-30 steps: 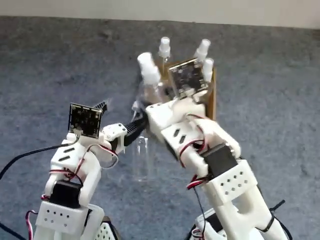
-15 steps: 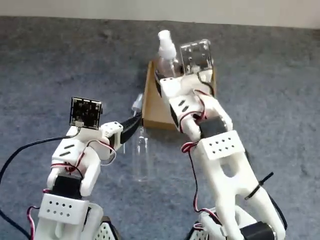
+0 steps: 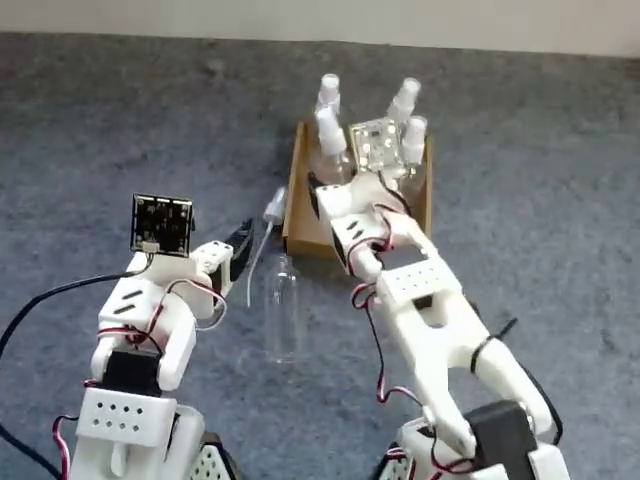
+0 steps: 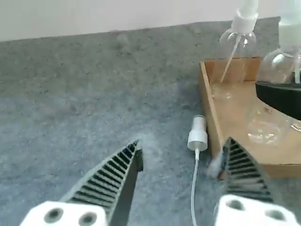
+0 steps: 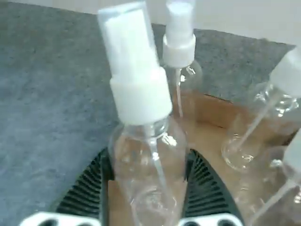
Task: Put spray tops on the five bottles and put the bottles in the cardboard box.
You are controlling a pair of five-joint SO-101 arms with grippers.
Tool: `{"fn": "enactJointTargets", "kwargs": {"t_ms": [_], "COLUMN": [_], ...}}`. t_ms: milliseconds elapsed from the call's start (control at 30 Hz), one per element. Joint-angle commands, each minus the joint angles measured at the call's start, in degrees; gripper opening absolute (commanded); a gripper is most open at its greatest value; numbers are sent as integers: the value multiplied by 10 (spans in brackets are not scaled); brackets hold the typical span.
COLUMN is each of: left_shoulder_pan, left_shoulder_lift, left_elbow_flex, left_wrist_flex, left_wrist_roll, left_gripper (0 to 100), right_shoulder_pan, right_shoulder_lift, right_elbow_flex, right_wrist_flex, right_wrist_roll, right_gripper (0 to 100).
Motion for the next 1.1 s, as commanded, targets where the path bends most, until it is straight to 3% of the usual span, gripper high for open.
{"fn": "enactJointTargets", "kwargs": {"t_ms": [0,233,1067], "left_shoulder_pan": [-5,-4,-3], "left_shoulder_lift": [-5,-5,-4], "left_elbow_flex": [-3,-3,-2], "left_wrist_flex": [1,1,1], "left_wrist_roll": [4,3,3], "left_gripper": [220,220,220], "right_shoulder_pan": [-8,-11,-10], "right_shoulder_lift": [15,66,180], "right_elbow_flex": [-57,-59,-60], "right_wrist_flex": [-18,-114,-228], "right_wrist_roll": [-5,-5,-4], "right_gripper": [3,3,3]}}
